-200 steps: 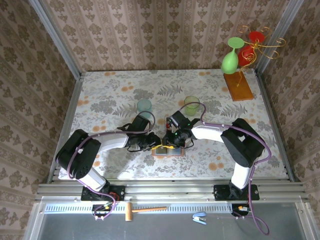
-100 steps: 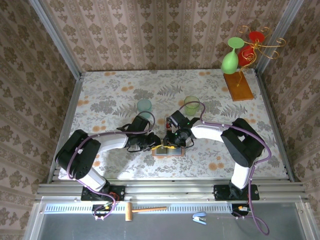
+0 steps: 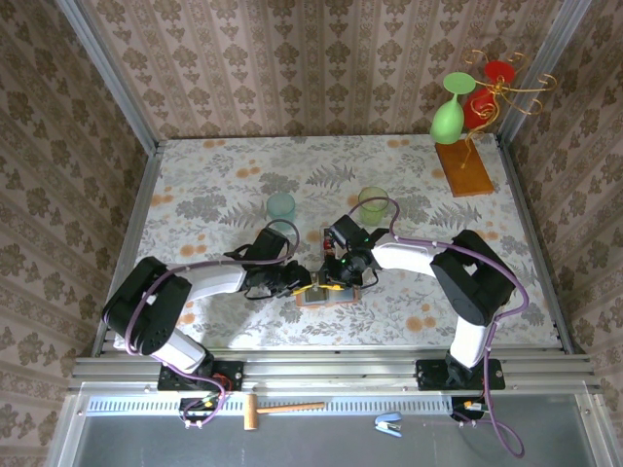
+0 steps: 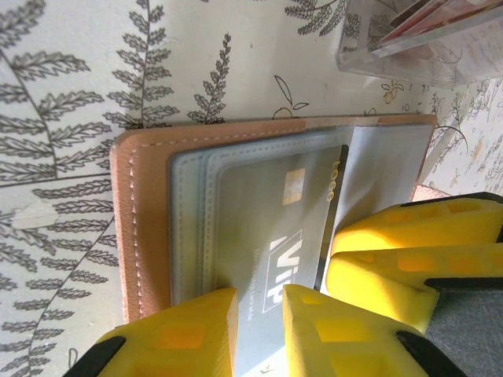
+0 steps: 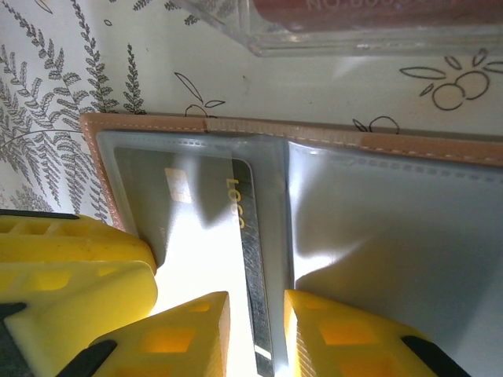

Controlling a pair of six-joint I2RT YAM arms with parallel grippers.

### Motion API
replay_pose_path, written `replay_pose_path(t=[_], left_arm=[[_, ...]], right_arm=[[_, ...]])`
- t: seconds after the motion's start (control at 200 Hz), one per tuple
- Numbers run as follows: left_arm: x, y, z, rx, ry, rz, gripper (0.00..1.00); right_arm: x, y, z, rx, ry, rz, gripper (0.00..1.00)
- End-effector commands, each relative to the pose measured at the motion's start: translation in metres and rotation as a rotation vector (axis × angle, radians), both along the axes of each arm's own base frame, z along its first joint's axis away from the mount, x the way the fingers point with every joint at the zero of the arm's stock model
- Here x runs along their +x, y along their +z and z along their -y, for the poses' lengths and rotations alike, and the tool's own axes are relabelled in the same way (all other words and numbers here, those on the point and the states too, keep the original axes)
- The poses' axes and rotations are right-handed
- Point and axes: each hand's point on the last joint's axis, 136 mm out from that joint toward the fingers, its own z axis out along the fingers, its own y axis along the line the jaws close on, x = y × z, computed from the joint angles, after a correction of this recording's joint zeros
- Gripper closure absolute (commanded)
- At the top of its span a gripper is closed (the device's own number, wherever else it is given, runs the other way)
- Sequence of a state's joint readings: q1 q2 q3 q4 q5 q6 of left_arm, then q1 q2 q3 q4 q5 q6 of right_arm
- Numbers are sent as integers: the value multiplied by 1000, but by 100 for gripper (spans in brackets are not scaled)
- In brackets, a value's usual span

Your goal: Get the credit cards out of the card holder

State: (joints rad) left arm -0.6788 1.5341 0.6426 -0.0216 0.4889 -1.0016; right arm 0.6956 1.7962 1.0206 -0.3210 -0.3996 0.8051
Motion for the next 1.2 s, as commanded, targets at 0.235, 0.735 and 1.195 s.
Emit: replay_pose_path(t=[0.235,0.735,1.195], left_arm=[[12,13,0,12,11,31,75],[13,6,-8,38,19,23,77],[6,-5,-17,67,28,3,65]], right_arm=[[10,19,-11,56,27,38,76],[12,1,-13,61,20,-3,78],[10,-2,-4,10,15,-3,75]])
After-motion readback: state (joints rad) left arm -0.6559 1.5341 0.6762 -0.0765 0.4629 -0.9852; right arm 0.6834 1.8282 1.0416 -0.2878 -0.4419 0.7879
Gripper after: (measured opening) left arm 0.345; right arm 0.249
